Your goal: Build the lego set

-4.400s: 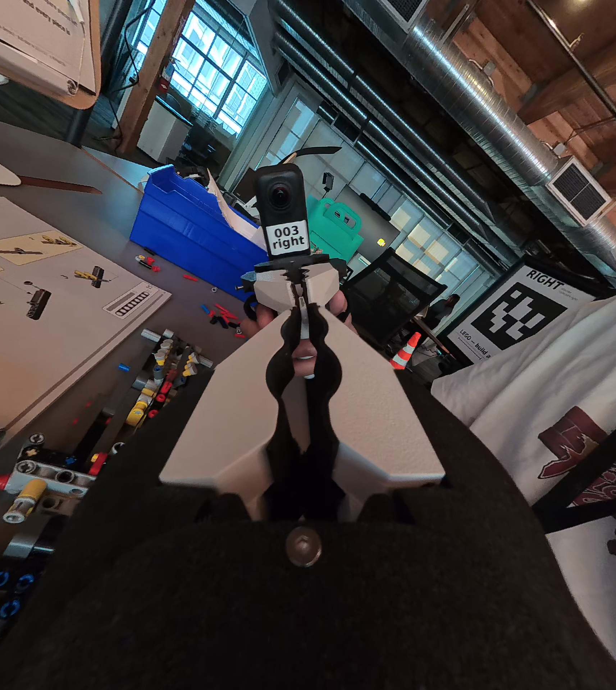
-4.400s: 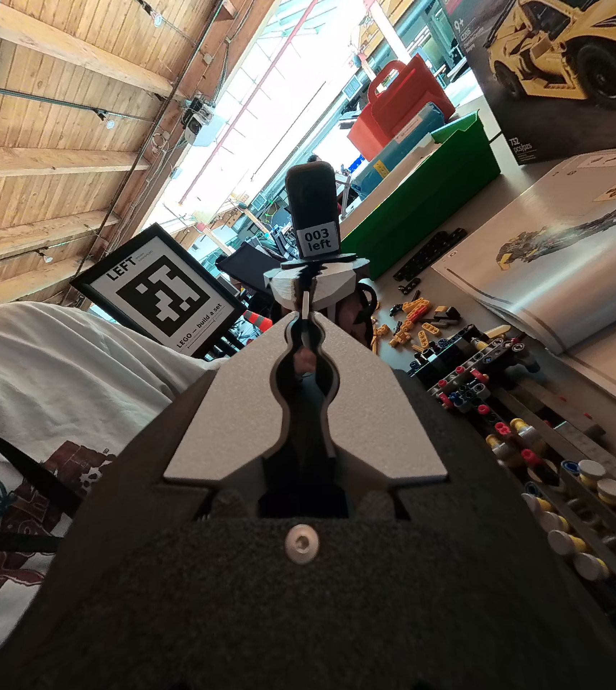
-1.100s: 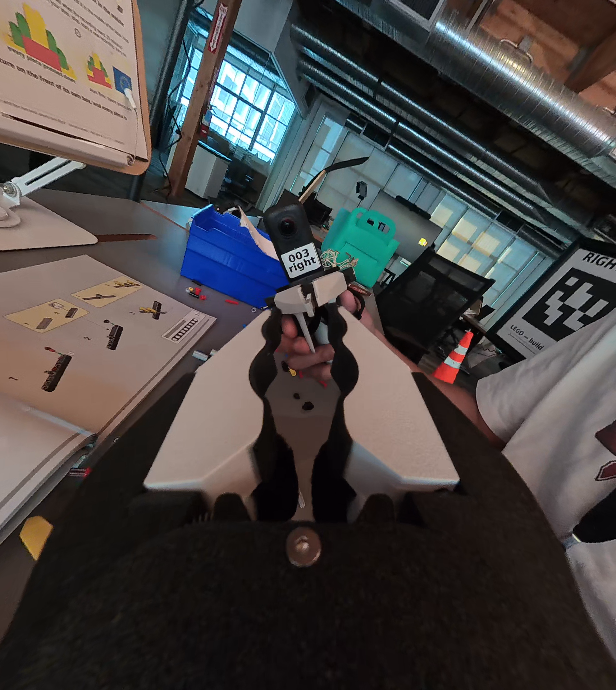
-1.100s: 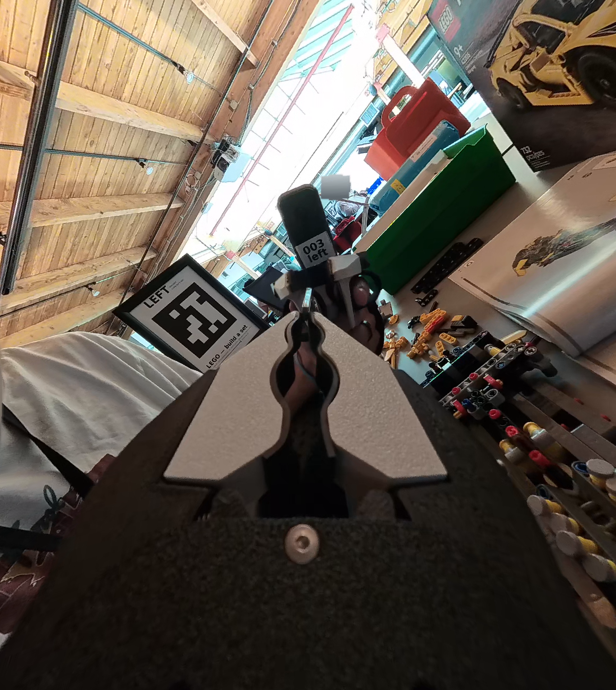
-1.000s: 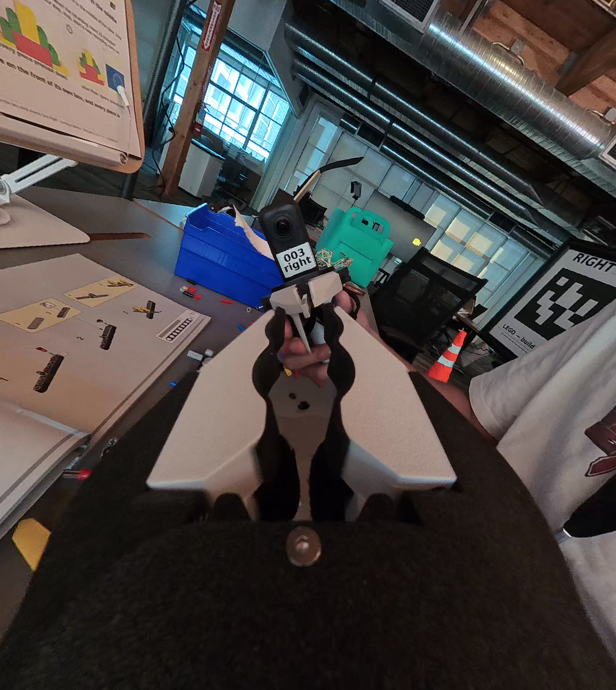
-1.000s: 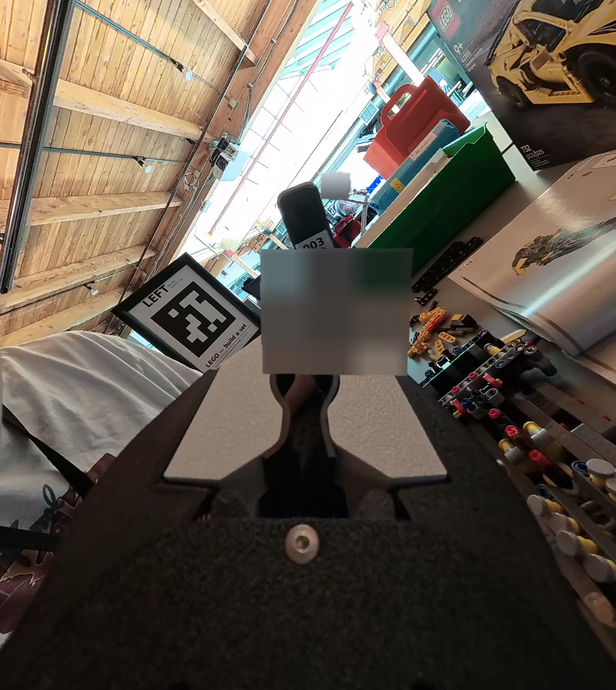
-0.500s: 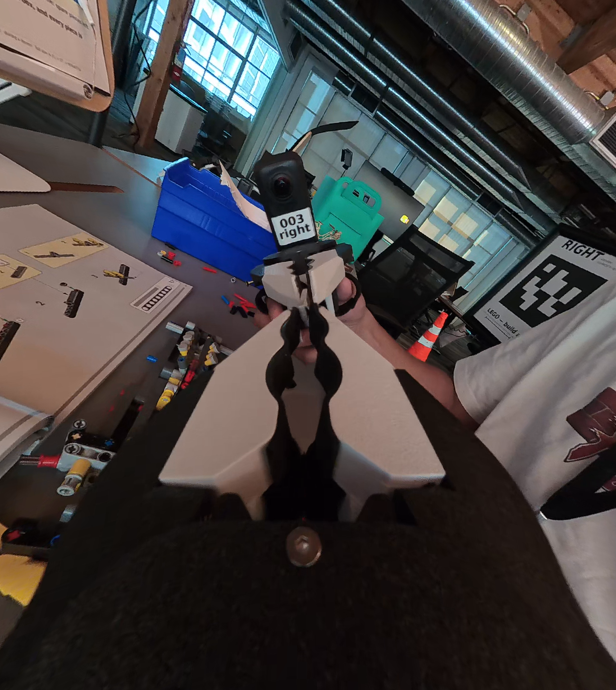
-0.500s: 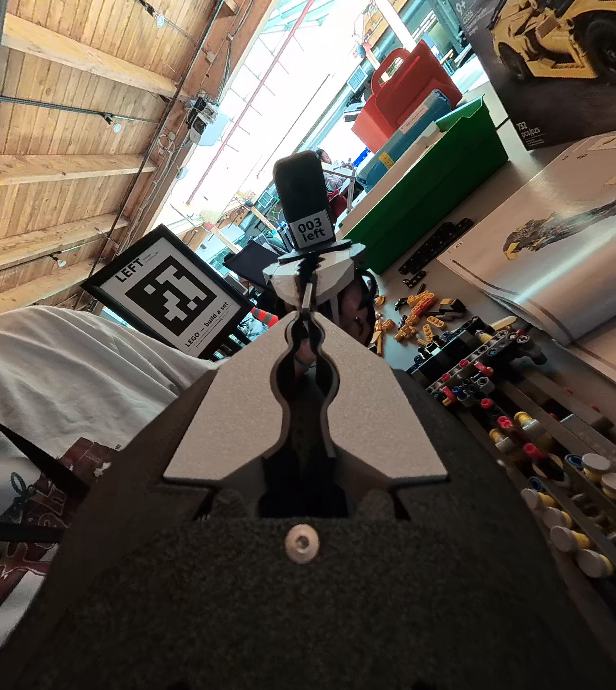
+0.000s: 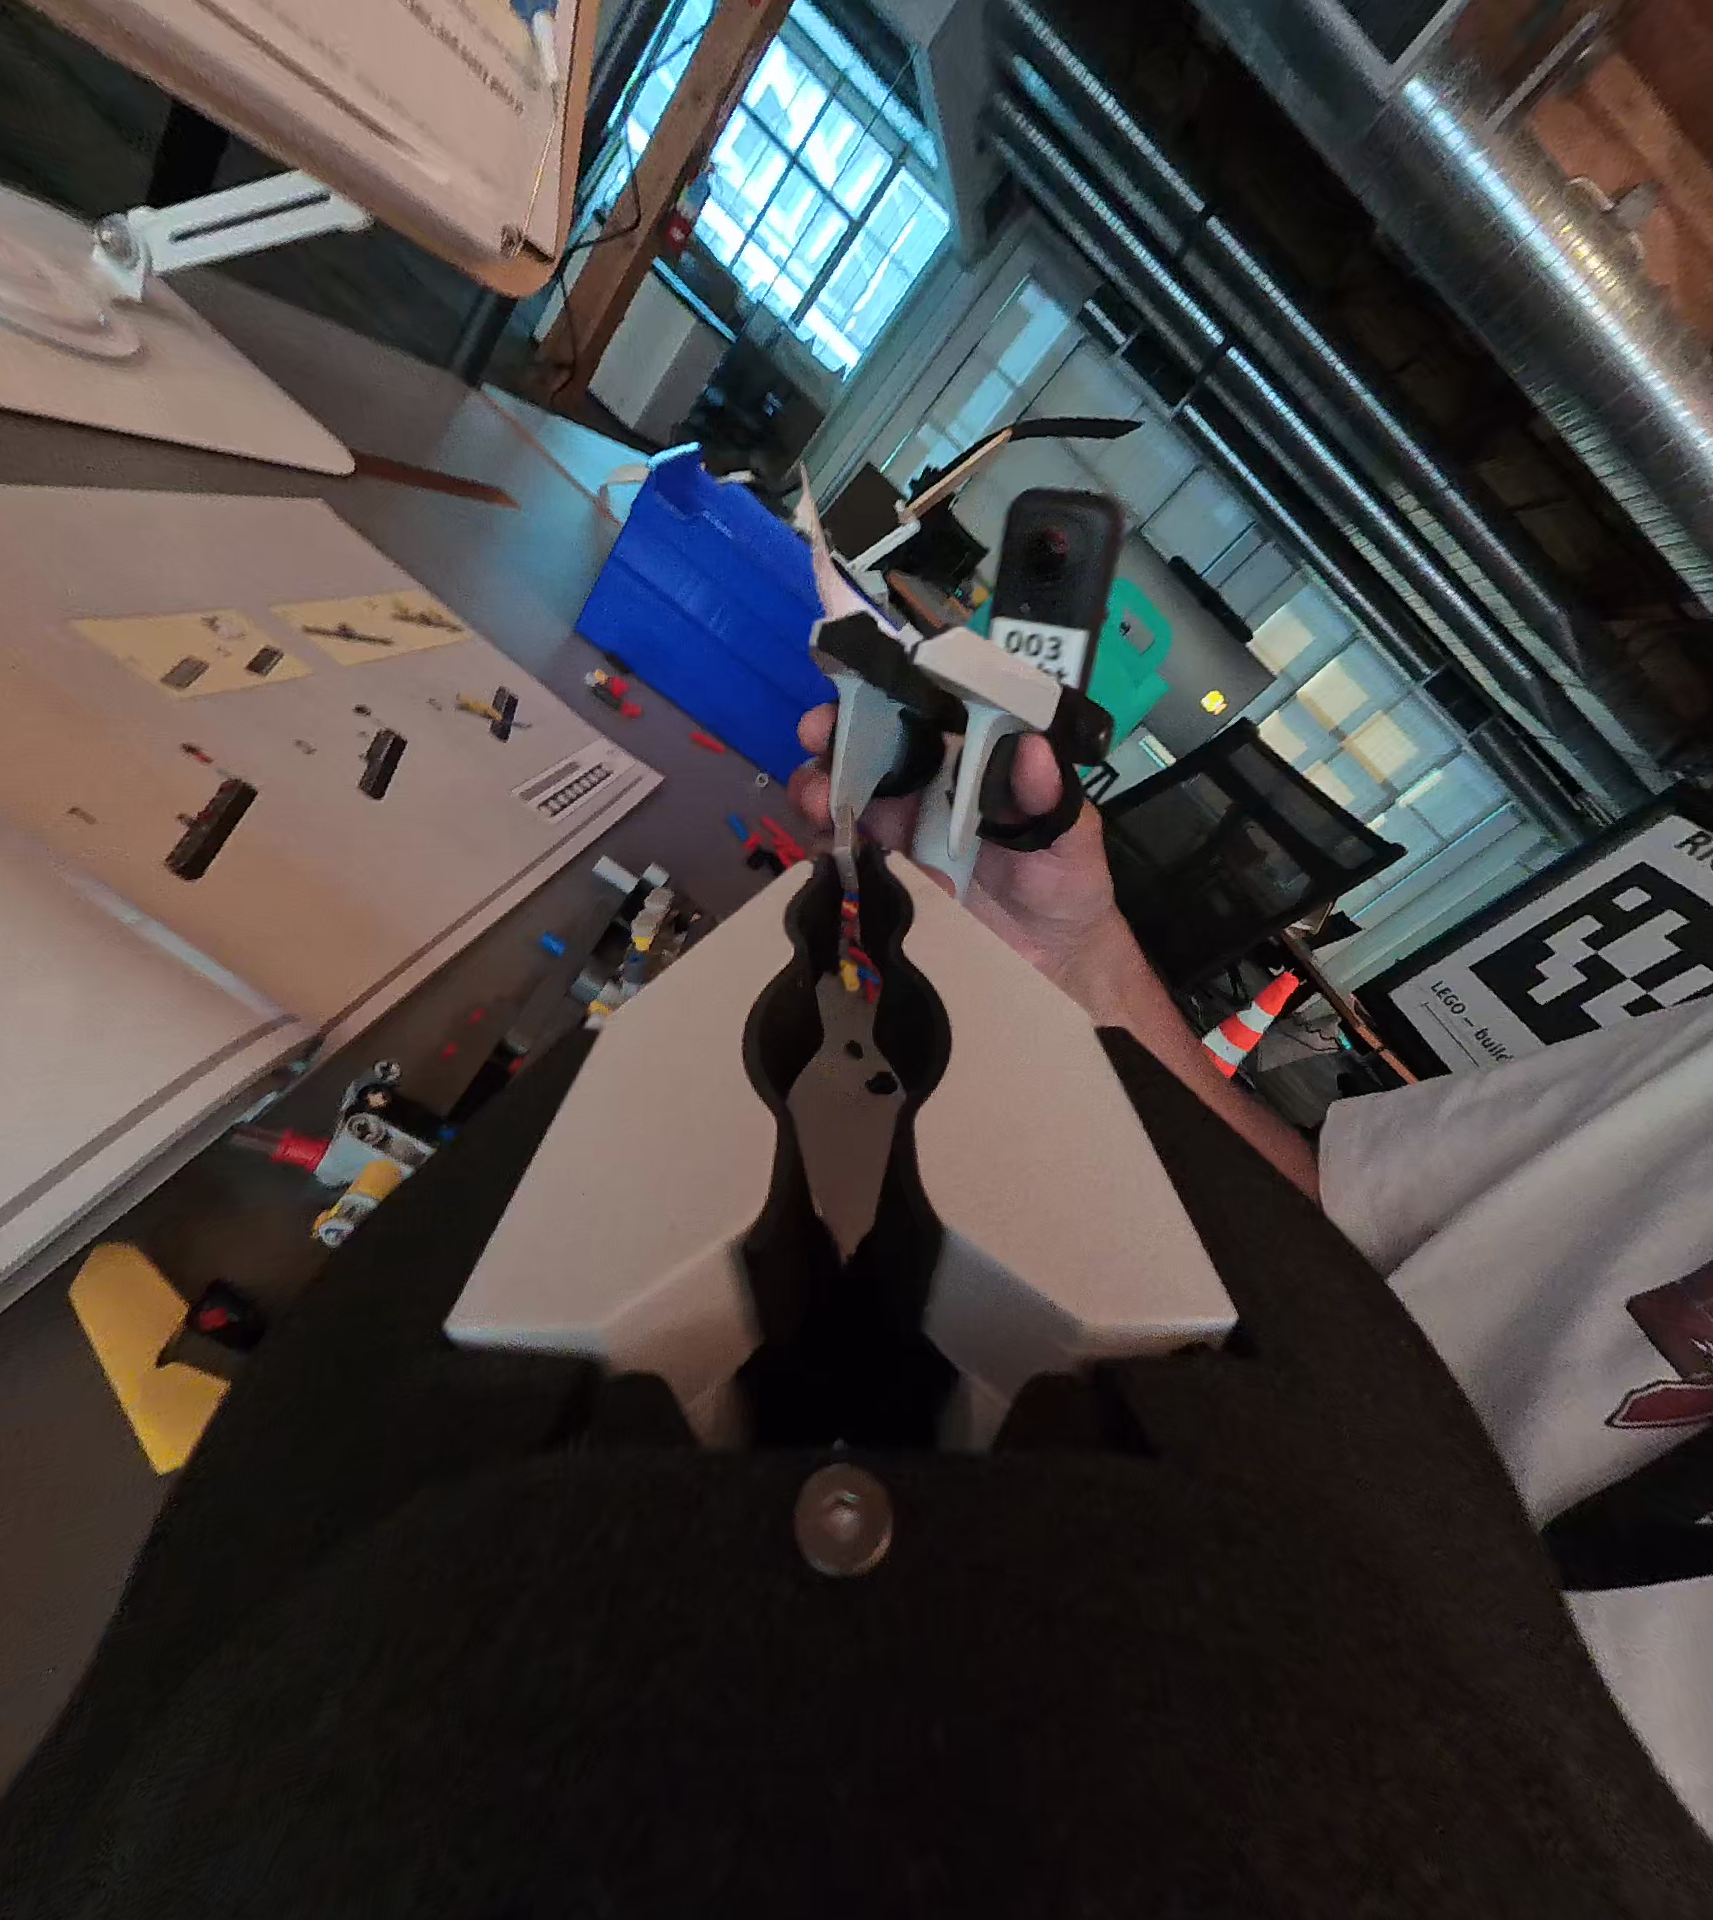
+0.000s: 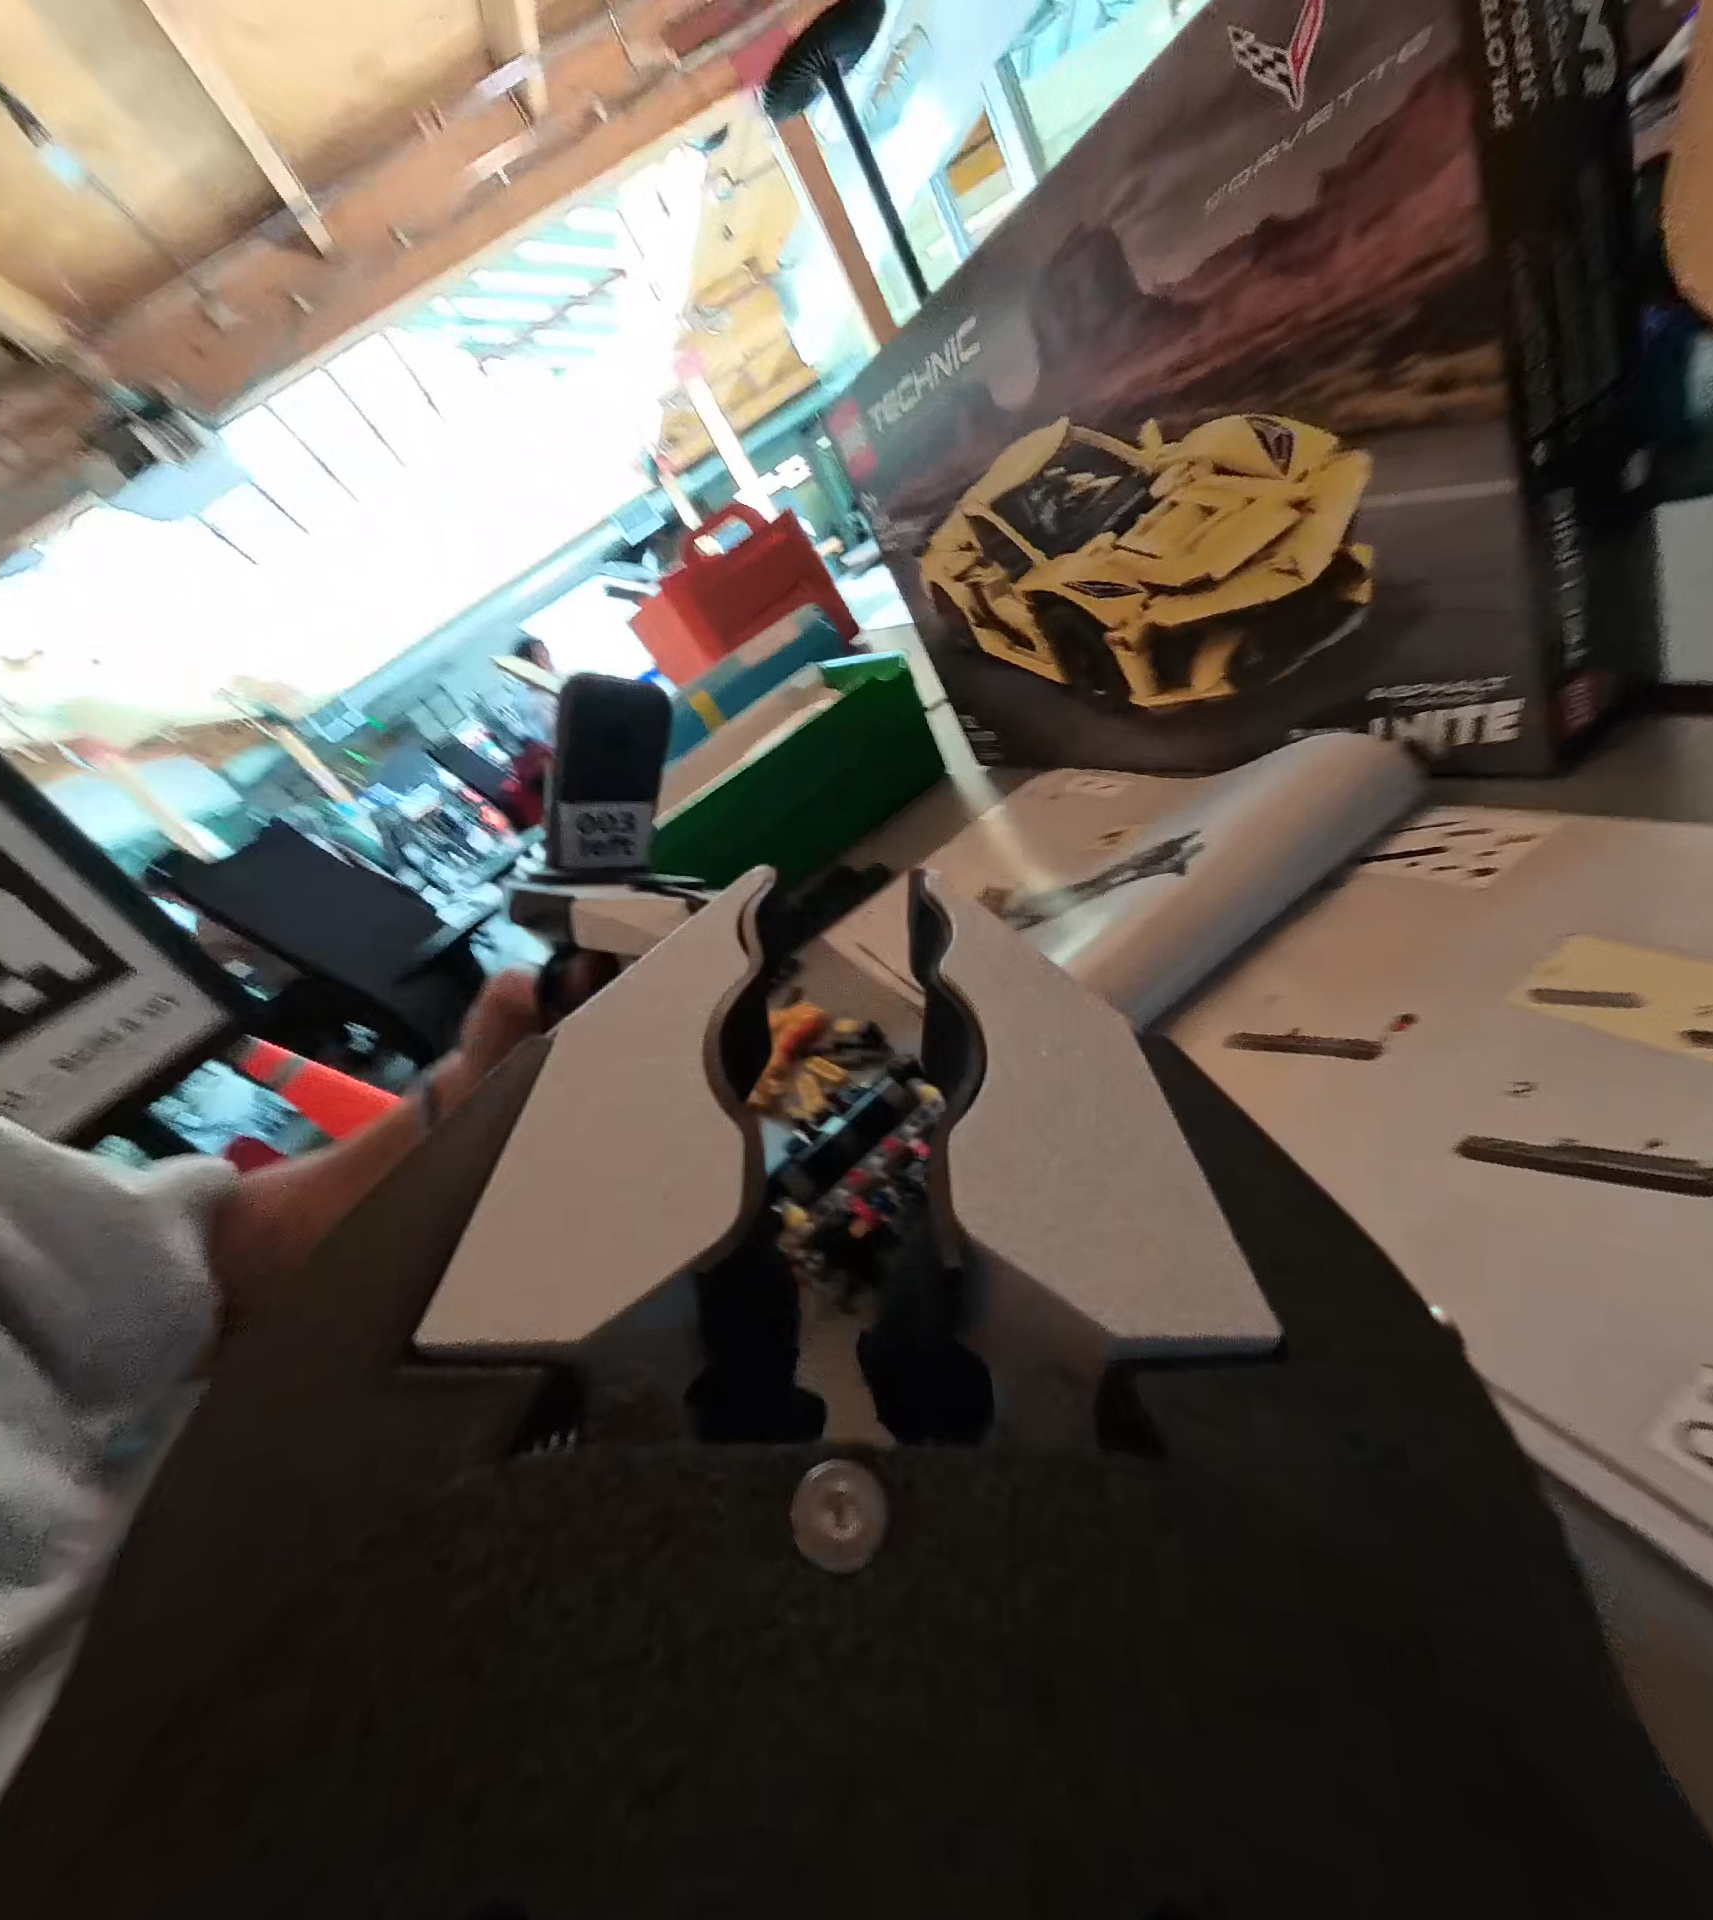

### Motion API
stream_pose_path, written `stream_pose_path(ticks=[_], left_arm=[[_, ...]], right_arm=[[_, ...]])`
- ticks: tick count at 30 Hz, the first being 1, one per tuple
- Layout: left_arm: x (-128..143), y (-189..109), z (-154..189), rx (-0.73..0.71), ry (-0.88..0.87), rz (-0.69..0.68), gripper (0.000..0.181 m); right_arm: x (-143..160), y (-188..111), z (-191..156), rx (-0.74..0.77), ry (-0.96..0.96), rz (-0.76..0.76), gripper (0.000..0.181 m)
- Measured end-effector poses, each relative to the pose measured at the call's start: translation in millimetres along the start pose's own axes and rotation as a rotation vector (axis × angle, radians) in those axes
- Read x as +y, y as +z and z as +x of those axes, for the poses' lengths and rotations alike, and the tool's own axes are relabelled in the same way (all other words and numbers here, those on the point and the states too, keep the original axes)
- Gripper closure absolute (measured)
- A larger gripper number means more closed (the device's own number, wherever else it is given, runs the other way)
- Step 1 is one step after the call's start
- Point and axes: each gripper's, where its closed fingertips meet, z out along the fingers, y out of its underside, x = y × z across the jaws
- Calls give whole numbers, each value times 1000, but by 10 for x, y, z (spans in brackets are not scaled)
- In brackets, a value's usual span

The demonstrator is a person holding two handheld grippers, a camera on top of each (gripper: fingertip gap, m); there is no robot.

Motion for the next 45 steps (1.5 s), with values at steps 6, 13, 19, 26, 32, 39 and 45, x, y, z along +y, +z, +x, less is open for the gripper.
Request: stream_pose_path(ticks=[6, 13, 19, 26, 32, 39, 45], left_arm=[[47, 15, -76, -15, -31, -23, 180], [33, -13, -91, 26, -118, -11, 180], [105, -39, -40, 87, -213, -69, 180], [208, -30, -16, 82, -207, -134, 180], [254, -16, -6, 92, -217, -157, 180], [217, 21, -44, 68, -202, -122, 179], [117, 19, -101, 29, -164, -59, 173]], right_arm=[[331, 211, -352, -121, -196, -119, 148], [497, 195, -65, 49, -393, -247, 153], [740, 260, -170, 35, -606, -350, 156], [657, 275, -272, 22, -671, -301, 159], [744, 265, -295, 22, -713, -344, 173], [787, 295, -326, 48, -588, -387, 174], [596, 266, -88, 245, -590, -341, 174]])
